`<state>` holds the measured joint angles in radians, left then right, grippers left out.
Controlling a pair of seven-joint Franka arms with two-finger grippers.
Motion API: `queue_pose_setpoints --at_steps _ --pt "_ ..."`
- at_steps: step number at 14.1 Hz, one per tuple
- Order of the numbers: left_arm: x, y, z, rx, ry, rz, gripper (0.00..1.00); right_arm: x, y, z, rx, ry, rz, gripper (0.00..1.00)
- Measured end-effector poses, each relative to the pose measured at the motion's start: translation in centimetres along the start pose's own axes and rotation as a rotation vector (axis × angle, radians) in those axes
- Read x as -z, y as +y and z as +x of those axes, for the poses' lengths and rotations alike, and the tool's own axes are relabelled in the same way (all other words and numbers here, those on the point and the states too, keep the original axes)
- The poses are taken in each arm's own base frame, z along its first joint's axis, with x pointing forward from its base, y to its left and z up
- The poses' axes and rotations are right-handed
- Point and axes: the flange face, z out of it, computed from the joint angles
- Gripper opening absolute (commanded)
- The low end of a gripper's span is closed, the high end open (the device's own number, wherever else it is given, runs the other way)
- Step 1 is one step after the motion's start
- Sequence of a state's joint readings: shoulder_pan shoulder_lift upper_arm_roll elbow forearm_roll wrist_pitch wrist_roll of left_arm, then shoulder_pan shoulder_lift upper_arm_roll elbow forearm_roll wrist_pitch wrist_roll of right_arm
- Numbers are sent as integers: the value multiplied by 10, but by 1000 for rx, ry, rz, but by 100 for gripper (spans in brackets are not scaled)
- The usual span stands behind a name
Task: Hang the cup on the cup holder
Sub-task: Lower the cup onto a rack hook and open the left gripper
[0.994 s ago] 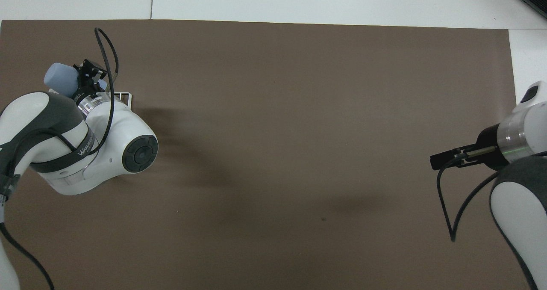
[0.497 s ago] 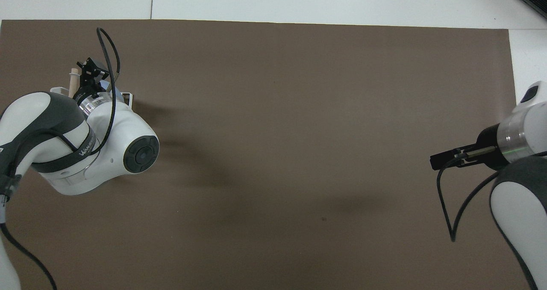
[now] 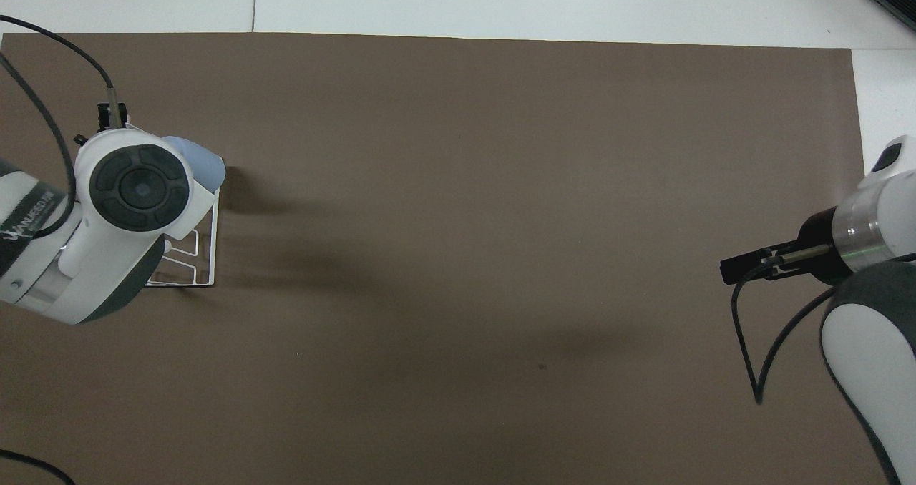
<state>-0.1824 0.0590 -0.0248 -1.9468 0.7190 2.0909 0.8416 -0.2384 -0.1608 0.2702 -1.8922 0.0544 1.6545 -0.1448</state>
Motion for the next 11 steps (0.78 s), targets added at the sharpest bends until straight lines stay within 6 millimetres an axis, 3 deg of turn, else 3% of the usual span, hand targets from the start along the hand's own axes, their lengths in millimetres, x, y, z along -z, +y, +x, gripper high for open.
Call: queue_pose_setpoints --at_steps 6,8,11 --pt "-15 -13 -49 350 193 -282 100 0 0 0 0 0 0 100" --pt "-3 -15 -58 465 176 -365 100 0 0 0 0 0 0 100" --pt "33 -11 -80 599 173 -463 100 0 0 0 0 0 0 100"
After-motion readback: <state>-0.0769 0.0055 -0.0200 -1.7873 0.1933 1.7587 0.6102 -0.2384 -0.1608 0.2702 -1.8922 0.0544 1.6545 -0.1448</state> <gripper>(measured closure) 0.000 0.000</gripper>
